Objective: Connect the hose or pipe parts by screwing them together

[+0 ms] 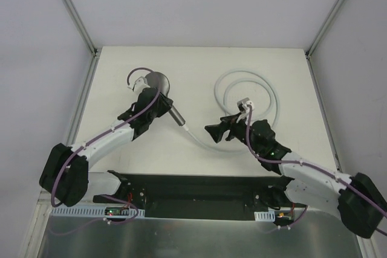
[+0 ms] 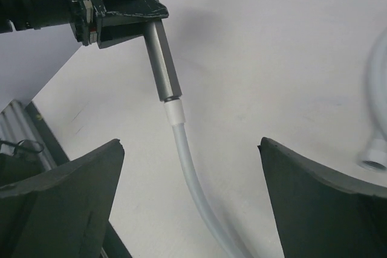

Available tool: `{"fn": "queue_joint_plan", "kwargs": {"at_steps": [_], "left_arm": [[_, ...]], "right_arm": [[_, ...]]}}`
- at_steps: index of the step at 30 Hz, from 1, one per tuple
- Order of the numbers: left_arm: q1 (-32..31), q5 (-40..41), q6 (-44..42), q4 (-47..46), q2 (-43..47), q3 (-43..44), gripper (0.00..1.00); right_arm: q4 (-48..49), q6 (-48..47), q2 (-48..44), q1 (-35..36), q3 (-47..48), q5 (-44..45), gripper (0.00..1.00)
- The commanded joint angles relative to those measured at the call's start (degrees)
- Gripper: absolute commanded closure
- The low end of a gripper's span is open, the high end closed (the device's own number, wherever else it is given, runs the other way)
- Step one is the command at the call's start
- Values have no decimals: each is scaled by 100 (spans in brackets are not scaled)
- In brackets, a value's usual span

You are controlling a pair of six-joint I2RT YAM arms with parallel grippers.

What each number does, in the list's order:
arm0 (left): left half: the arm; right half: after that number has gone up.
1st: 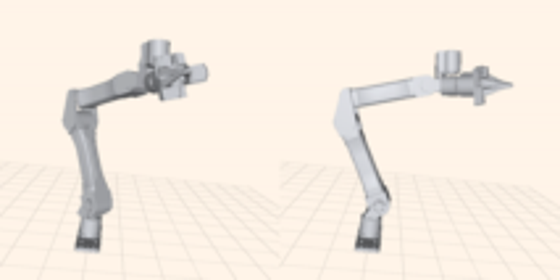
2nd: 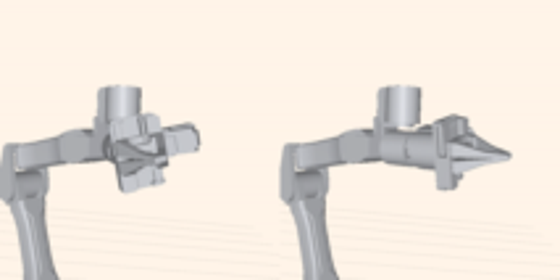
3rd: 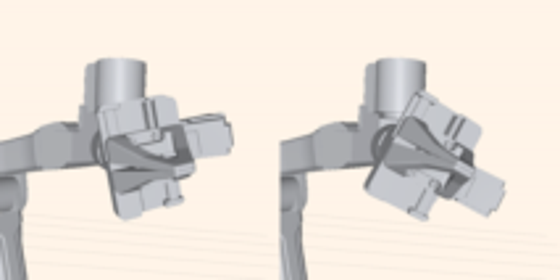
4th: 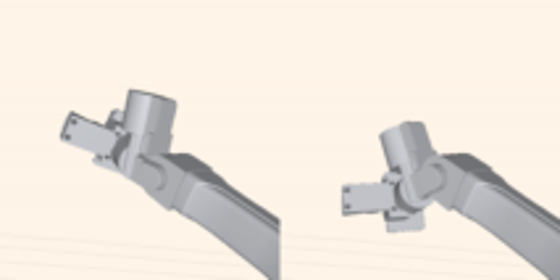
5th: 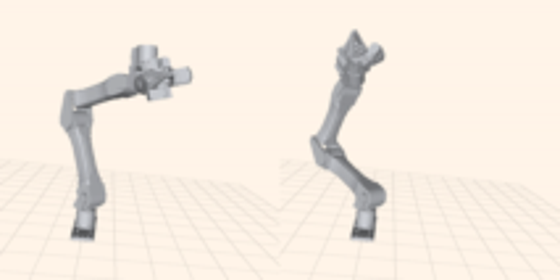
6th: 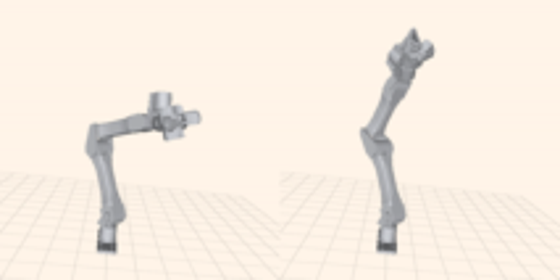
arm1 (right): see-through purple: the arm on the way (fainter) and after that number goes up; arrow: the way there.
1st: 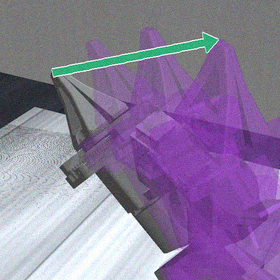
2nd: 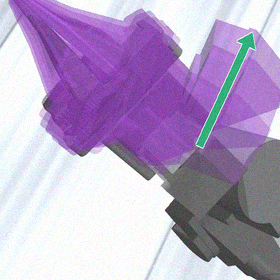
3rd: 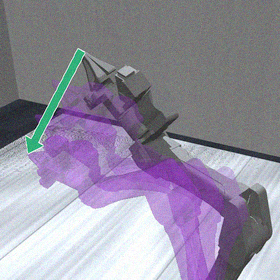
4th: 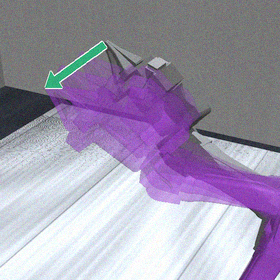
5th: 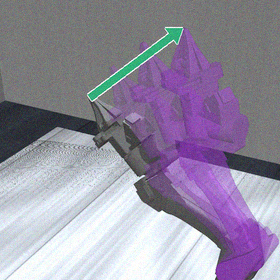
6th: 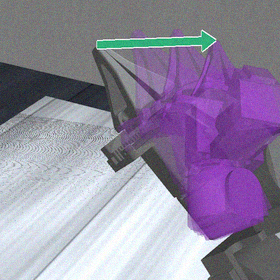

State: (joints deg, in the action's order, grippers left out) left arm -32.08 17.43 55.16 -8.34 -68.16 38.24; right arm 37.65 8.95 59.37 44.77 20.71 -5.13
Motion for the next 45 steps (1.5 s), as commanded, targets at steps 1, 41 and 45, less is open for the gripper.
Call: {"fn": "queue_joint_plan", "kwargs": {"at_steps": [1,41,45], "left_arm": [[779,-537,-655,798,-976,1043,100],[1098,-1987,-1752,2847,-2352,3225,8],[1081,-2673,-2052,2645,-1326,2858,1]], "right_arm": [[-1838,-411,-1321,23,-102,1408,4],[-5857,239,-3599,31,882,2834,4],[-5708,-164,-3731,23,873,2561,4]]}}
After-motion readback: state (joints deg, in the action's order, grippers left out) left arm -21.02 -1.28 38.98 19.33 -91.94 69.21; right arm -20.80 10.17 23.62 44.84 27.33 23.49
